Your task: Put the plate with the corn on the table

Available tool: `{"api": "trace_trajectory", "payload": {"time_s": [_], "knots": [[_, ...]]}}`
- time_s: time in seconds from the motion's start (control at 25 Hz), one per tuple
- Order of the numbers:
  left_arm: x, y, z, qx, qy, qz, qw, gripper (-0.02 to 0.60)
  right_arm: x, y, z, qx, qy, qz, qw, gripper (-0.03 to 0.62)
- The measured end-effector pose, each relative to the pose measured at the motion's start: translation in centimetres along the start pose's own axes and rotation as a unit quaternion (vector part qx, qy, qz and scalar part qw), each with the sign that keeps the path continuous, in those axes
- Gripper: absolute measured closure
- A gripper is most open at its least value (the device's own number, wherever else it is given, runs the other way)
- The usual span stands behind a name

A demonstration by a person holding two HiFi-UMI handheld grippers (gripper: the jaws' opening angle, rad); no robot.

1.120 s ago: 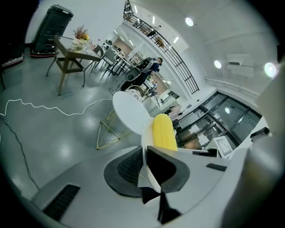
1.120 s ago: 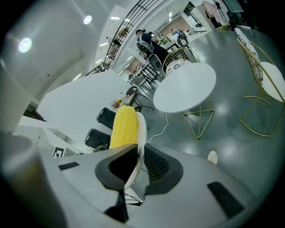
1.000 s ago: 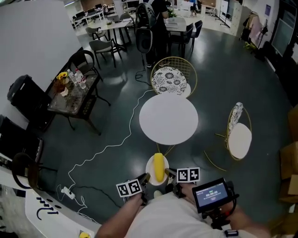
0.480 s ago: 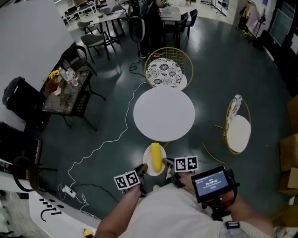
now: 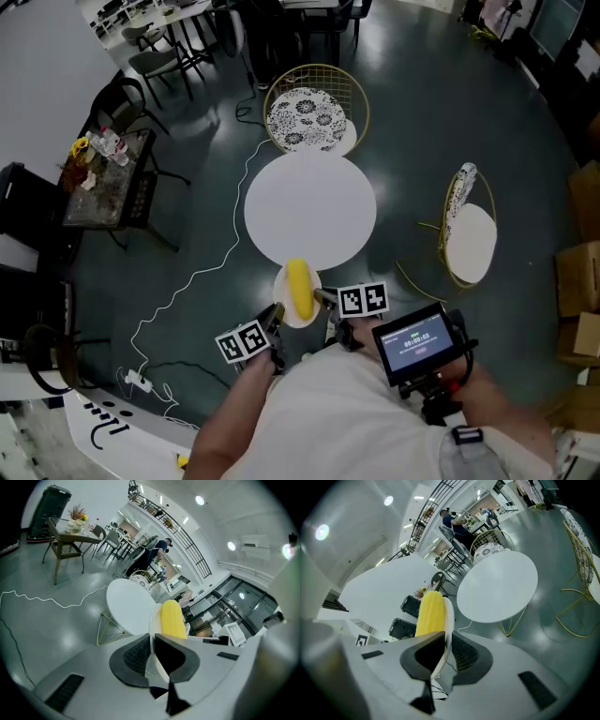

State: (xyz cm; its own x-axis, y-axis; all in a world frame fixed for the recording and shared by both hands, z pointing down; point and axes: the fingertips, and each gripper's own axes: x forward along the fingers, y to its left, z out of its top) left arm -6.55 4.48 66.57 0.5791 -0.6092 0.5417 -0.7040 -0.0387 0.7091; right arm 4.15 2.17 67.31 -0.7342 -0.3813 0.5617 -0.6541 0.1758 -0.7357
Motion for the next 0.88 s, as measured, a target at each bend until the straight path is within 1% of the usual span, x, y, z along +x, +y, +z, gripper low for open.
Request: {"api": "trace_trajectory", "payload": {"time_s": [0.4,0.88], "knots": [[4.2,-0.5,2.4,-0.005,0.004,0.005,1.0000,0.543,0.8,-2.4,4.2,0.004,0.004,0.003,1.000,0.546],[8.6,-1.1,5.4,-0.014,-0.010,0.020,0.9997,0.543,1.8,-4.8,9.2,-0.001,0.017,0.022,1.000,0.546]]}}
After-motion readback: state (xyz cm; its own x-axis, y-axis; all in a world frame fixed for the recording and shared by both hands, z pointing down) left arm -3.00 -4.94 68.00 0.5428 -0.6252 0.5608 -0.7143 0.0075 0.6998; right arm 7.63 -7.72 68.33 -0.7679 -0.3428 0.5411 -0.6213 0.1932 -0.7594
